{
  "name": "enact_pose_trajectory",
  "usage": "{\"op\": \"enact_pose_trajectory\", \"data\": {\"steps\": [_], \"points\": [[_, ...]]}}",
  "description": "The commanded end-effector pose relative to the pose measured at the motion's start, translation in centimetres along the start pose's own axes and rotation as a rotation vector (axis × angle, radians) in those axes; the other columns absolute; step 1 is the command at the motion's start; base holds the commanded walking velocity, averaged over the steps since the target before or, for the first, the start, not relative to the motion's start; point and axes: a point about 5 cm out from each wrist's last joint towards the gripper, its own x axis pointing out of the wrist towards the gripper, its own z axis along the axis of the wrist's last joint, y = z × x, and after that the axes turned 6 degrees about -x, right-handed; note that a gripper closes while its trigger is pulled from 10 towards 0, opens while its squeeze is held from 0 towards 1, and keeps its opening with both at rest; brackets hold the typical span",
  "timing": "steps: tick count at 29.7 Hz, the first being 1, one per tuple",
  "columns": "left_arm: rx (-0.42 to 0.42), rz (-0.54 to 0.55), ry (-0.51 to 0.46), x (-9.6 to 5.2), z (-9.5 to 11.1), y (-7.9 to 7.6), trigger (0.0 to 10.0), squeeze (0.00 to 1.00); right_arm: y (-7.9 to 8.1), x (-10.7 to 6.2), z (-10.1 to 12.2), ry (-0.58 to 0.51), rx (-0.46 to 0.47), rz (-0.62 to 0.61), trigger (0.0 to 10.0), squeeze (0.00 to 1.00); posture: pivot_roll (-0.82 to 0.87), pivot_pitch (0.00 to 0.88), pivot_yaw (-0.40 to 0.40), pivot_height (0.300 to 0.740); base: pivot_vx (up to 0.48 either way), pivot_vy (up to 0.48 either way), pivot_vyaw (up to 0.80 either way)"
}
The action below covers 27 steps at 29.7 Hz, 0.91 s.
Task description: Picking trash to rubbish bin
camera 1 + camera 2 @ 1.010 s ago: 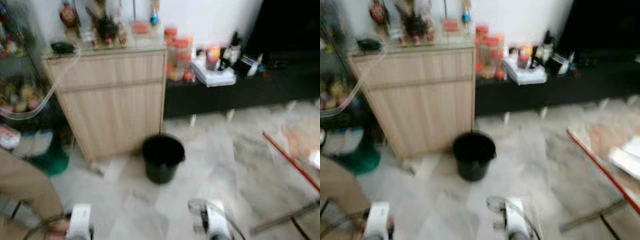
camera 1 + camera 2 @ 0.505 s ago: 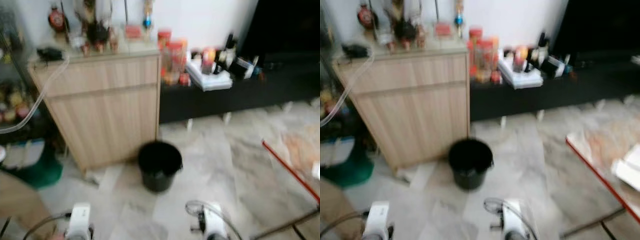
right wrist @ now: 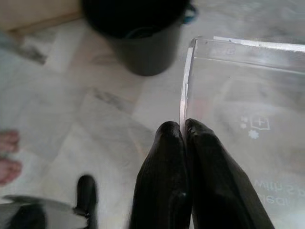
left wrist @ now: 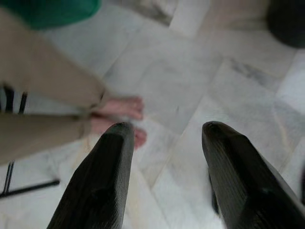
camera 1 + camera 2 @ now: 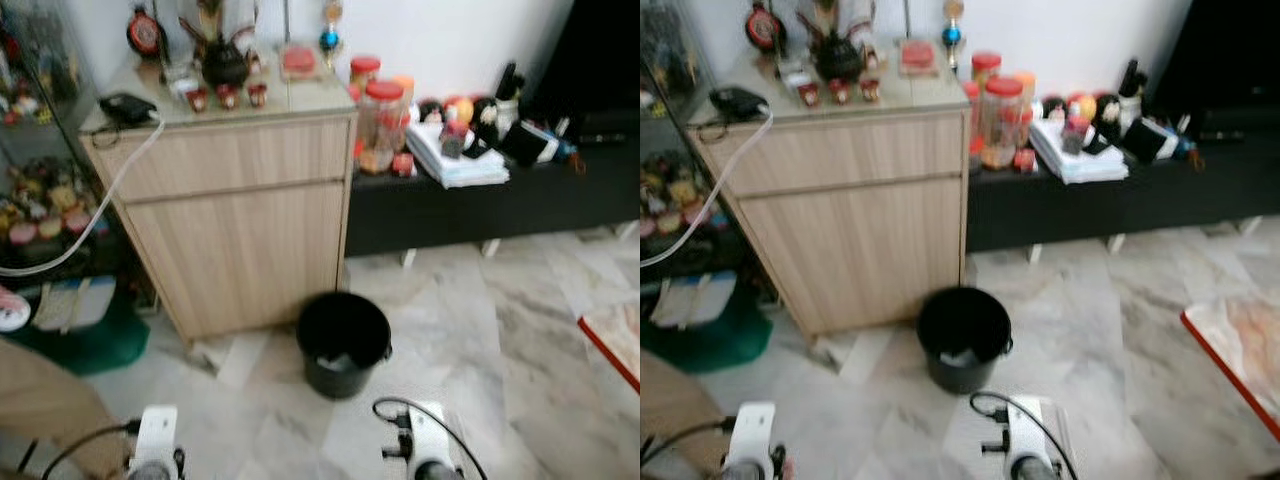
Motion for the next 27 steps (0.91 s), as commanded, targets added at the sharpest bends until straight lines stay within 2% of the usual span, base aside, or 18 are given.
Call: {"op": "enact_pose_trajectory", "data": {"steps": [1,16,24,27], "points": [[0.000,-0.005,0.011,-0.04,-0.28,-0.14,10.0,0.00,-0.41,0.03,0.11,0.002,0.018,-0.021,10.0,0.00,-0.01,0.013,-0.006,0.740,0.330,0.000,0.00],[0.006,-0.004,0.001,0.04,0.13,0.06,10.0,0.00,-0.17,-0.01,-0.08,0.007,0.022,-0.017,10.0,0.00,-0.01,0.000,0.005,0.740,0.329,0.000,0.00],[0.010,-0.008,-0.001,0.05,0.19,-0.03,10.0,0.00,-0.08,0.04,0.13,0.001,-0.025,-0.003,10.0,0.00,-0.01,0.000,0.005,0.740,0.330,0.000,0.00],[0.009,-0.009,0.000,0.05,0.18,-0.07,10.0,0.00,-0.60,0.05,0.27,-0.003,-0.016,-0.017,10.0,0.00,-0.01,0.000,0.003,0.740,0.330,0.000,0.00]]}}
